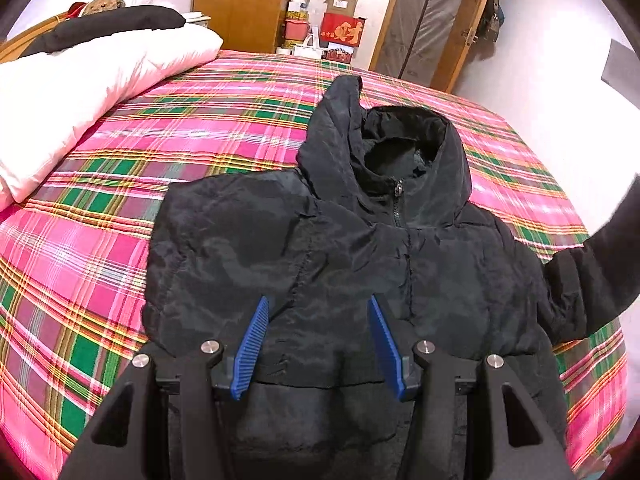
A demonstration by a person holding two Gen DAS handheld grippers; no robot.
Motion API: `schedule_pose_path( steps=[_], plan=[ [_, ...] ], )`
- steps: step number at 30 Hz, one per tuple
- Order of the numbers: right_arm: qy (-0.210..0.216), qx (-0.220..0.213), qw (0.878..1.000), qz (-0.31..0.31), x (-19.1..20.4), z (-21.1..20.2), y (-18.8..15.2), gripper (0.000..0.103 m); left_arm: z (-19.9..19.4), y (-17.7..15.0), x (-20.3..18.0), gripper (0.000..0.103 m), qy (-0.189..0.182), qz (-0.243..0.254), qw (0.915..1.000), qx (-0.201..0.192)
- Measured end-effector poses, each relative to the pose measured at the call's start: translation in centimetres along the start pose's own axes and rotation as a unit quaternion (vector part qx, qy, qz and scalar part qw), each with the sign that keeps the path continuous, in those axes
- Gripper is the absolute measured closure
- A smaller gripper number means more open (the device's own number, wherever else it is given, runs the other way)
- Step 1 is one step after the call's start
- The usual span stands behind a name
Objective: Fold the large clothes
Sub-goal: 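Grasp the other black sleeve with the right gripper, then fold the held sleeve across the jacket body with the right gripper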
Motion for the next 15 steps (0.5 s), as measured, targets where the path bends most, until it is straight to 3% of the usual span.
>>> schedule_pose_path(
  steps=[8, 15],
  plan=[
    [0.069, 0.093, 0.992, -0.053, 9.3, 9.3, -6.2, 0.095, -1.9, 1.1, 3.7, 0.049, -0.001, -0.046, 0.9988, -0.018],
    [0.082, 0.184, 0.977, -0.07, 13.3, 17.2, -13.3, 0.095, -2.5, 1.7, 6.2, 0.049, -0.002, -0.085, 0.996, -0.024]
  ],
)
Point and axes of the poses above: each gripper's, at about its wrist camera, not at the fingertips, and z roughly the way its jaws point, x to its left, y to its top, the point moved 2 cm from there along z, roughly the way its jaws point, and after that the axes turned 1 degree about x, right-handed, at the moved point
